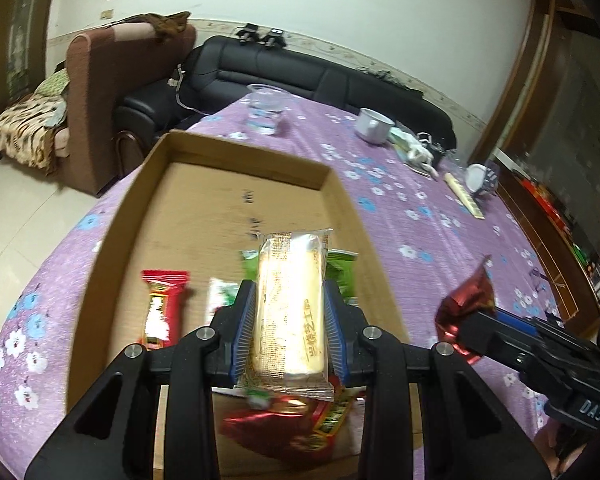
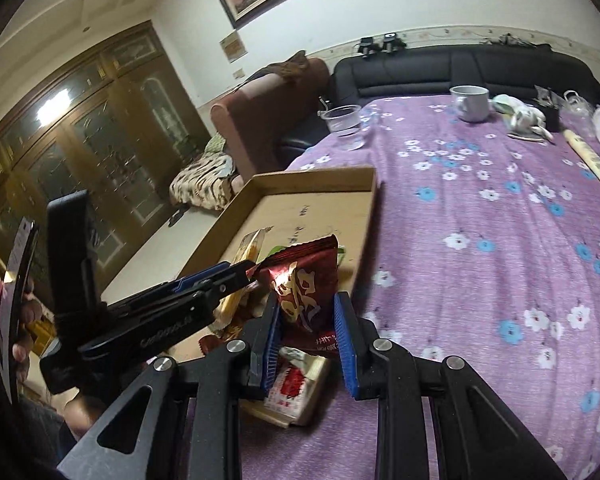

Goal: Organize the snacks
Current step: 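Carry the cake packet with the left gripper while the right carries the red packet over the box, then lower the cake packet with the left gripper while the right lowers the red packet into the box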

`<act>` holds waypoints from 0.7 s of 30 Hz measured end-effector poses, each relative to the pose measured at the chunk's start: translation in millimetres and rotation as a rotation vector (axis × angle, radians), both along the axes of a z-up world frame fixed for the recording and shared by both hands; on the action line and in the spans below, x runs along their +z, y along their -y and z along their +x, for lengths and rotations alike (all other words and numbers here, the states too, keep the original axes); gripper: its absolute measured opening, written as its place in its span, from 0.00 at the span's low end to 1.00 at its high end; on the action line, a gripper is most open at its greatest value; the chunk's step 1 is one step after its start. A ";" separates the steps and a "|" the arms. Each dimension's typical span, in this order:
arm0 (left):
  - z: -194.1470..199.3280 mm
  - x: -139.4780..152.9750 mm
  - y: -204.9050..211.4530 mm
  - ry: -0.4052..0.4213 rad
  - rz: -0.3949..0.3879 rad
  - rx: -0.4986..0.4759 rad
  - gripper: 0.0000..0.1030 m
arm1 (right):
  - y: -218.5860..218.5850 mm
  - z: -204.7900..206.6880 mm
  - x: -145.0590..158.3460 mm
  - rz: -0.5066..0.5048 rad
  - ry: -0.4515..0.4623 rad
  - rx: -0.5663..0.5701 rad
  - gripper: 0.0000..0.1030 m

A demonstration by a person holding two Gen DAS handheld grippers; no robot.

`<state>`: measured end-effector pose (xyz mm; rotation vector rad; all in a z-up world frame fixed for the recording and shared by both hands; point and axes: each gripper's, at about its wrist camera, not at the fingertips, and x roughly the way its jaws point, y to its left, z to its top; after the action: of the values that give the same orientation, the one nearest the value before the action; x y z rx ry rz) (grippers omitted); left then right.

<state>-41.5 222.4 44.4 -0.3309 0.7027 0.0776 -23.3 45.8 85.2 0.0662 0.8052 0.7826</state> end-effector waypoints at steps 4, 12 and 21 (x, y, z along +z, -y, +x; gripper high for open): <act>-2.0 -7.0 -10.7 -0.005 0.002 0.028 0.30 | -11.7 -2.1 -4.1 -0.016 0.001 0.024 0.25; -1.0 -17.3 -23.8 -0.015 -0.012 0.053 0.30 | -28.6 1.2 -17.4 -0.044 -0.012 0.050 0.25; 4.3 -20.1 -26.3 -0.025 -0.020 0.053 0.30 | -45.8 9.1 -33.4 -0.079 -0.023 0.066 0.25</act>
<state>-37.2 248.7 24.4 -0.3682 0.7199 0.1253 -14.2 91.6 51.8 -0.0224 0.8631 0.8128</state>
